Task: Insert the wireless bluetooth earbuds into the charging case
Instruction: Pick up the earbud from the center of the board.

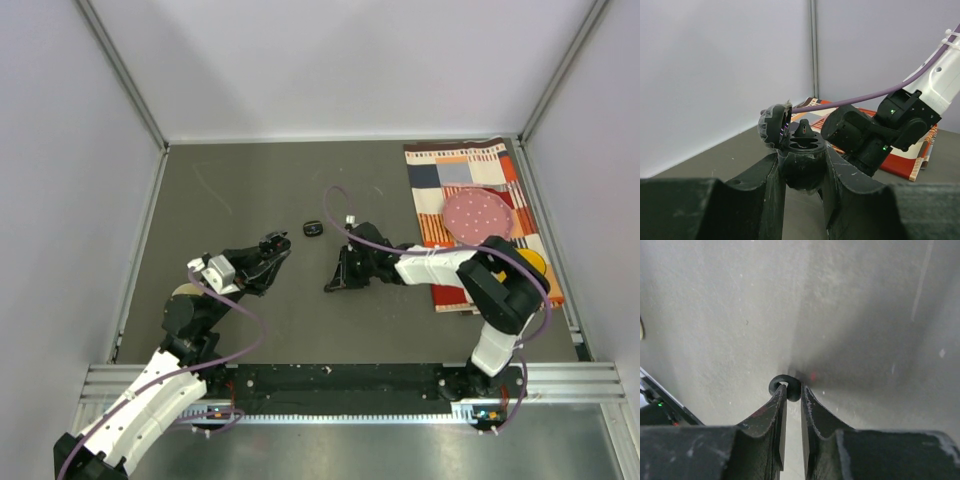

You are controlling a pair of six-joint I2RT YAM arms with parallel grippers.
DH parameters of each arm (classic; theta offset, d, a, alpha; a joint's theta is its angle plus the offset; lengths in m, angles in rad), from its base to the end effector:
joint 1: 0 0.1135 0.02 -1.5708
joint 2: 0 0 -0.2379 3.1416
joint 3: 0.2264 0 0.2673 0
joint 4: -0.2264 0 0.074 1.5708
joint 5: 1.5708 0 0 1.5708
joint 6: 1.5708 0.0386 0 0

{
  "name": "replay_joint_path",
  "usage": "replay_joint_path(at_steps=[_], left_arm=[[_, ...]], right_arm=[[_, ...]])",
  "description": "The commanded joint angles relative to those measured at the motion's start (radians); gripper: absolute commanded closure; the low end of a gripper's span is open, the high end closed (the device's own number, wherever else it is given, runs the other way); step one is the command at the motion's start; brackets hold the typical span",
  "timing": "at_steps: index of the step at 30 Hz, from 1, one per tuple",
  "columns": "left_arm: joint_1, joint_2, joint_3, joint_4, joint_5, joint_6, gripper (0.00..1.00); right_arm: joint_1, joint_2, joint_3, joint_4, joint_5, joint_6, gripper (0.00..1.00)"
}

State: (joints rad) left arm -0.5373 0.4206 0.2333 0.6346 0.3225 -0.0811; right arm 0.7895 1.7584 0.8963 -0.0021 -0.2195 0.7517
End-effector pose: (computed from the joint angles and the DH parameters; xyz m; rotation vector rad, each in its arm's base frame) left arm 0.1395 -0.0973 0.2689 0.5450 1.0443 -0.7281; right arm 0.2419 0.2558 0.1036 -0.1573 2.6397 0.8876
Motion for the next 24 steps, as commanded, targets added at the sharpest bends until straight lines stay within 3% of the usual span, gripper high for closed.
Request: replay_joint_path(at_steps=[1, 9, 16, 24], left_arm=[[-0.001, -0.014, -0.008, 0.033, -0.016, -0.016, 1.0], [-0.001, -0.005, -0.009, 0.037, -0.02, -0.017, 1.0], [-0.001, -0.022, -0.005, 0.019, -0.036, -0.009, 1.0], [-0.001, -0.011, -0.005, 0.019, -0.037, -0.009, 1.0]], right_arm=[[0.007, -0.062, -0.063, -0.096, 0.101, 0.147, 0.97], [0.022, -0.074, -0.094, -0.039, 0.141, 0.238, 0.96], [0.022, -0.008, -0.002, -0.03, 0.132, 0.155, 0.88], [0.024, 0.036, 0.067, -0.052, 0.111, 0.101, 0.85]])
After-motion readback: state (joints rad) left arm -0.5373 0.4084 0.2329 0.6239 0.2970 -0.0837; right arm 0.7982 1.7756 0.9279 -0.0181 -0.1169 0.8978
